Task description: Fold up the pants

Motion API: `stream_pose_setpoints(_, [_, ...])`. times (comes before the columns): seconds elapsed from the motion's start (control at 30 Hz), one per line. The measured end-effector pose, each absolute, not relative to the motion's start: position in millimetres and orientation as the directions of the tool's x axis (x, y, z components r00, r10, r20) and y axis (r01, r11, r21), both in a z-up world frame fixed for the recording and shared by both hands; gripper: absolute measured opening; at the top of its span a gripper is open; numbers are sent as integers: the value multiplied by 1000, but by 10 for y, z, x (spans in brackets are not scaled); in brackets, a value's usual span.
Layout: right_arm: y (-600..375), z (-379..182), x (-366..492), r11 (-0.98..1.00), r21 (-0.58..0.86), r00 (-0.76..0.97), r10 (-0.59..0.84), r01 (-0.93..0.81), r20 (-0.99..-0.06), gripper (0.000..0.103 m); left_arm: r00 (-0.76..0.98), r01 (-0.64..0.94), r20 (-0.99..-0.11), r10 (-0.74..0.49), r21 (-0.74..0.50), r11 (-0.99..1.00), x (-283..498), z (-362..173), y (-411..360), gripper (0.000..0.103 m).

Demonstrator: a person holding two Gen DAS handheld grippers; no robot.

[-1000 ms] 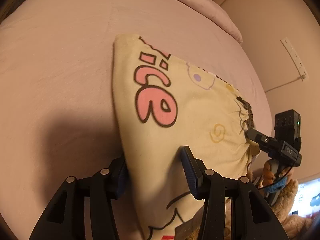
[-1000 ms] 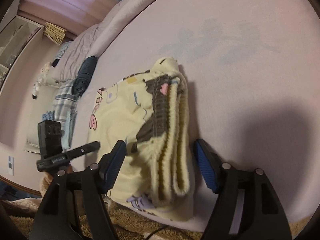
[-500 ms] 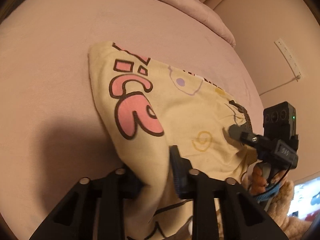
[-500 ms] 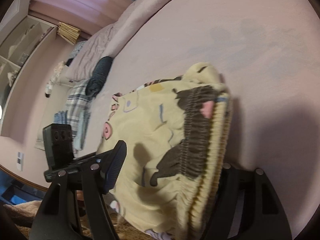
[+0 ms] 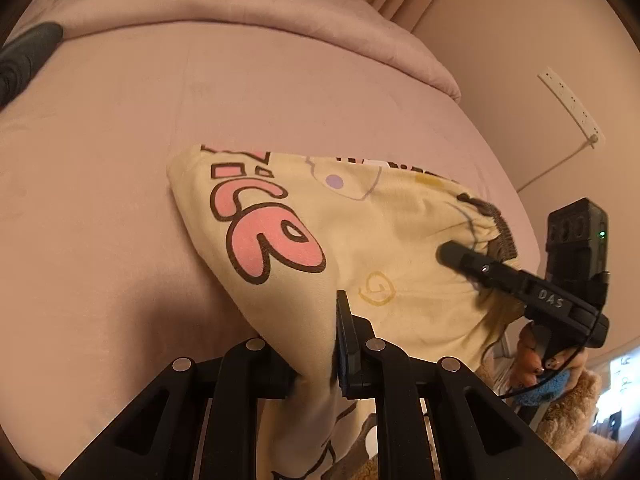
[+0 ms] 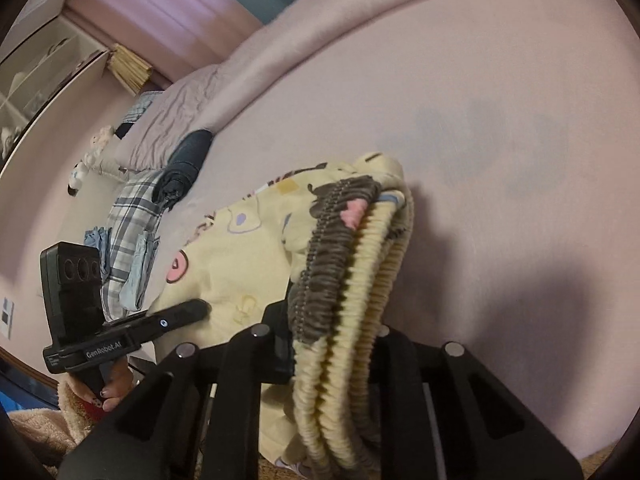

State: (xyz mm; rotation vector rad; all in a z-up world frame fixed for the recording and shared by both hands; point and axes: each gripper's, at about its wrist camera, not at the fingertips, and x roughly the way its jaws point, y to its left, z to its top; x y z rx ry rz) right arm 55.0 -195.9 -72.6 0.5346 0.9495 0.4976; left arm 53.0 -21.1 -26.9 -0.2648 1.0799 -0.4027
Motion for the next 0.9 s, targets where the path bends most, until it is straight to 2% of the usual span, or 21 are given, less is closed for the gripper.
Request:
stream_pose_setpoints(0.27, [-1970, -497, 568, 753, 627, 525, 622, -199, -581, 17, 446, 193, -786, -428, -383, 904, 571, -107, -139, 14])
stream_pose_setpoints(0.7, [-1627, -735, 881, 760, 626, 404, 636, -176, -658, 17, 401, 85, -838, -370, -368, 926, 710, -322, 231, 14])
stream_pose_setpoints(0.9, [-1635, -656, 1014, 757, 623, 413, 640, -196, -648, 17, 432, 88, -823, -369, -369, 925, 793, -202, 274, 14])
